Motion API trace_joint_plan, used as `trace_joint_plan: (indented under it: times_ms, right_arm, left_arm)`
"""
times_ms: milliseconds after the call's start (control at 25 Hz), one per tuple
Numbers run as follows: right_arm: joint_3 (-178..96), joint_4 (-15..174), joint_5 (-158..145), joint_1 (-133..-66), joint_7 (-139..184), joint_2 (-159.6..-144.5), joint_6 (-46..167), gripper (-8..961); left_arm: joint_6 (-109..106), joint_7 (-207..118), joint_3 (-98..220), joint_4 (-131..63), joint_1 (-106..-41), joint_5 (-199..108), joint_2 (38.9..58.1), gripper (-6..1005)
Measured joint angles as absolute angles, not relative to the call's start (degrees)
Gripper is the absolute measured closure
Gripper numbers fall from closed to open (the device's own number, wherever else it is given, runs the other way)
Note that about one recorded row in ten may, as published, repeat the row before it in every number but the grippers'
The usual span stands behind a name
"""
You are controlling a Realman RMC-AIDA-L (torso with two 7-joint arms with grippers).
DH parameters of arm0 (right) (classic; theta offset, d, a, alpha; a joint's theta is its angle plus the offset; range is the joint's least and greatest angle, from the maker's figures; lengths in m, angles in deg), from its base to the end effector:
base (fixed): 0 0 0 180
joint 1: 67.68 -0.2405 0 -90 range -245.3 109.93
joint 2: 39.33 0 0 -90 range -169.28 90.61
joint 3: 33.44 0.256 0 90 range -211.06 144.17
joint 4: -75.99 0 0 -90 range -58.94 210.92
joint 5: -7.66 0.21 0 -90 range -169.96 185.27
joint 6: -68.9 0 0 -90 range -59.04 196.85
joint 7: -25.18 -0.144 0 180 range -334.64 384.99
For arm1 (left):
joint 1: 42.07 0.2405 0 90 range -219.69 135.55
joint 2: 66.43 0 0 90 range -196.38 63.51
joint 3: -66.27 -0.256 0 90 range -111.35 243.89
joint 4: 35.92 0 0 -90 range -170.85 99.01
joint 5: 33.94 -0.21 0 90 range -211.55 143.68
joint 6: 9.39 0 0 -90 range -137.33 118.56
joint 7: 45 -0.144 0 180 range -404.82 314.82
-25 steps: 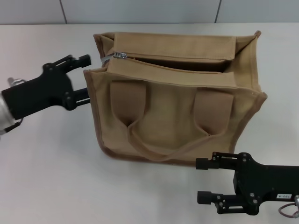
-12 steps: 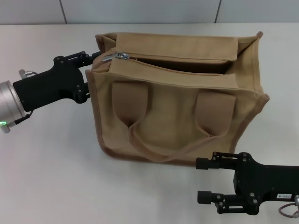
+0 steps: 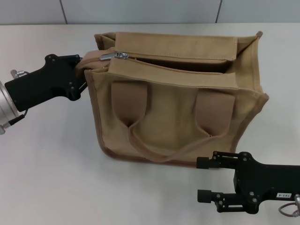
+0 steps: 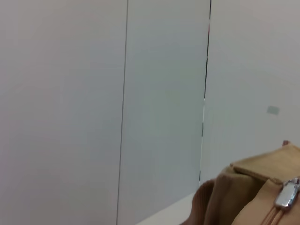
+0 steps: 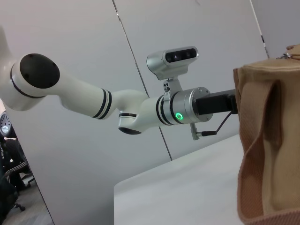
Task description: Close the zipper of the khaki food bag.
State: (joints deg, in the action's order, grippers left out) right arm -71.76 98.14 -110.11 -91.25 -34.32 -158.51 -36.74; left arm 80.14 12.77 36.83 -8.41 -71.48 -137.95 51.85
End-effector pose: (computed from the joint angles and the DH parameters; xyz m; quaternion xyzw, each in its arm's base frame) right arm 0.2792 0.2300 -0.0367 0.9267 -0.1714 -0.3344 0.0033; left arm -0.2722 0.3307 0.0135 -0.8948 -0.1354 -0.3428 0.2519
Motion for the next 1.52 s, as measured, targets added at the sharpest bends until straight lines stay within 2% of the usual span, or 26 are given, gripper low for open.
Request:
trace_joint_plan:
  times_ms: [240,480,720,1120,1240,1360,1520]
  right_arm:
    - [-71.55,98.26,-109.99,-91.50,-36.50,-158.47,-38.39,334]
    - [-71.23,98.69,-108.27,-92.28,-40.24,-158.33,-42.38,342]
    - [-70.49,100.86,-104.72,-93.15,-45.98,-157.80,-48.39,350]
    - [-70.24,106.34,-98.08,-94.93,-59.00,-156.43,-53.15,363]
    - [-69.71,109.80,-97.12,-96.88,-65.27,-156.05,-52.91,367]
    - [-68.70,111.67,-96.57,-101.10,-71.84,-155.00,-51.65,371]
    - [-69.19,112.55,-96.59,-104.14,-74.48,-154.73,-48.79,376]
  left_arm:
    - [85.26,13.38,36.83,-8.38,-71.43,-135.99,51.57,1001]
    - [91.19,16.72,36.81,-8.30,-73.12,-132.95,51.64,1001]
    - [91.74,20.14,36.28,-11.02,-78.05,-131.55,52.28,1001]
    - [91.81,19.96,36.79,-11.36,-77.02,-130.50,52.12,1000]
    - [92.04,19.87,36.63,-11.39,-76.36,-129.44,52.10,1000]
    - [92.25,19.85,36.40,-11.40,-76.16,-129.32,52.11,1000]
    - [92.40,19.83,36.36,-11.40,-75.99,-129.31,52.12,1000]
